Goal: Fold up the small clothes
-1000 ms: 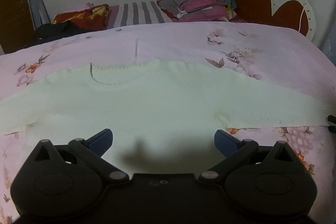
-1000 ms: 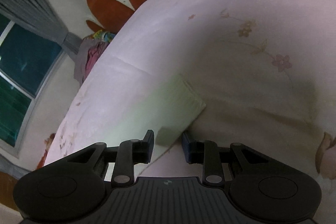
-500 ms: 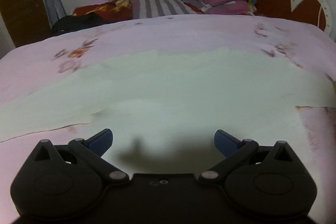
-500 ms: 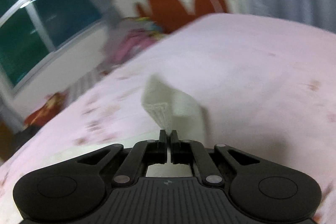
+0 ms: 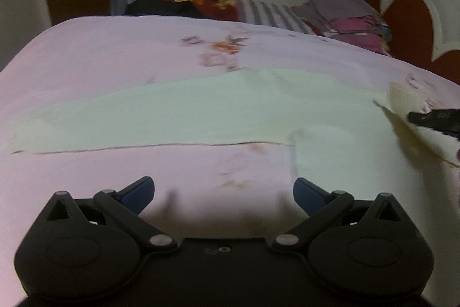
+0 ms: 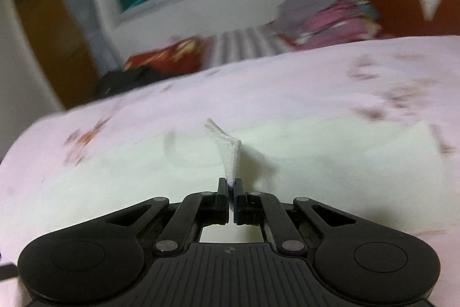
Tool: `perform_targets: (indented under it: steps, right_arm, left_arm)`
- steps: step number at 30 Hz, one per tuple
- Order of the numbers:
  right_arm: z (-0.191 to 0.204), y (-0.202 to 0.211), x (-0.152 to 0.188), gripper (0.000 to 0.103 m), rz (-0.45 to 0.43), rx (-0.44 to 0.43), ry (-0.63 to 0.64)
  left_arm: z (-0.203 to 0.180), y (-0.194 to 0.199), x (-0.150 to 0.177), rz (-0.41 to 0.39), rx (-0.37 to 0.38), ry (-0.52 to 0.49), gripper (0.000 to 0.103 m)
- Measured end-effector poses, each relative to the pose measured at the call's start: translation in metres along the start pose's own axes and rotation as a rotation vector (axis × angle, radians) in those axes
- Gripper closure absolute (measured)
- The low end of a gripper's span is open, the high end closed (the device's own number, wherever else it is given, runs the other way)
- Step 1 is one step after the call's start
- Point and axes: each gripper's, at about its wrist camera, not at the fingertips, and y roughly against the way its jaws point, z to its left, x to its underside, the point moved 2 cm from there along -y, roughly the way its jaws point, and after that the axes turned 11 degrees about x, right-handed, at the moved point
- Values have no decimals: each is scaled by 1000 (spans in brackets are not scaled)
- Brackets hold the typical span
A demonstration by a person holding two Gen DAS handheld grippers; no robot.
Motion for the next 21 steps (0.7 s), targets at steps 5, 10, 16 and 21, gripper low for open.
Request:
perform_targets:
  steps: [5,10,16,21]
  right_arm:
    - [43,-43,17,101,81,-53,74]
    - [60,-37,24,22,-6,-7,209]
    - [4,-9,26,73,15,-28,96]
    - [-78,7,37,77,68,67,-47]
  left_arm:
    - [23,6,1,-2,11,57,1]
    - [10,-2,-9,-21,69,49,1]
    - [-47,-54,-29,9,279,89,26]
    - [-99,-113,-34,74,398,130,48]
